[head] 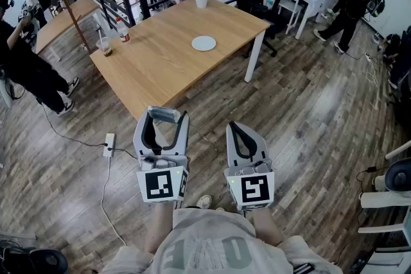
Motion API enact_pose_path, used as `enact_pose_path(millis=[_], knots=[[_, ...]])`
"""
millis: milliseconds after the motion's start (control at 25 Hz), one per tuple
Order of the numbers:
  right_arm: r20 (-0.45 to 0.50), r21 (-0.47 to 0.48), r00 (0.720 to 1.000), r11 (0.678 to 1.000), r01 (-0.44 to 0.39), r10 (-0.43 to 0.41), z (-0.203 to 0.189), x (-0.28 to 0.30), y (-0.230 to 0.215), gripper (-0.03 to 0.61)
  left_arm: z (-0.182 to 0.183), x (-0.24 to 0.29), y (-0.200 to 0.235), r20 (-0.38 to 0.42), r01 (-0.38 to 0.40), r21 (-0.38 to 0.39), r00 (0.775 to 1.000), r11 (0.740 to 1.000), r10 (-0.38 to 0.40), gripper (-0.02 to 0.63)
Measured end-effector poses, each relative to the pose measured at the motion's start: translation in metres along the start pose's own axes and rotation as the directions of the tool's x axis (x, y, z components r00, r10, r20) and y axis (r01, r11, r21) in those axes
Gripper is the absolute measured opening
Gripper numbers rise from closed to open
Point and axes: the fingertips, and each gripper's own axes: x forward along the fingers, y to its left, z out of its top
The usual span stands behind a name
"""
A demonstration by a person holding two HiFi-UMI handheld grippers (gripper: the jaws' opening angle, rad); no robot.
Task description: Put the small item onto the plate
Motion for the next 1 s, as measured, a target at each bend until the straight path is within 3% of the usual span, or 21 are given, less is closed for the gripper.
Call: enact_pose_path(millis=[480, 720, 1000], knots=[[-0.033, 0.016, 0.998, 0.999, -0.048, 0.049, -0.015, 0.038, 0.021, 0.017, -0.024, 0.014, 0.026, -0.008, 0.009, -0.028, 1.000, 1.000, -0.010, 0.316], [-0.025, -0.011, 0.998, 0.998, -0.055, 0.055, -0.016, 0.073, 0.036, 0.017, -0.035, 0.027, 0.068, 0.017, -0.018, -0.054, 1.000, 0.998, 0.019, 0.316], [-0.039, -0.020, 0.999, 0.999, -0.030, 0.029, -0.034, 0.104, 0.008, 0.017, -0.058, 0.066, 0.094, -0.004, -0.060, -0.074, 0.998, 0.995, 0.060, 0.316]])
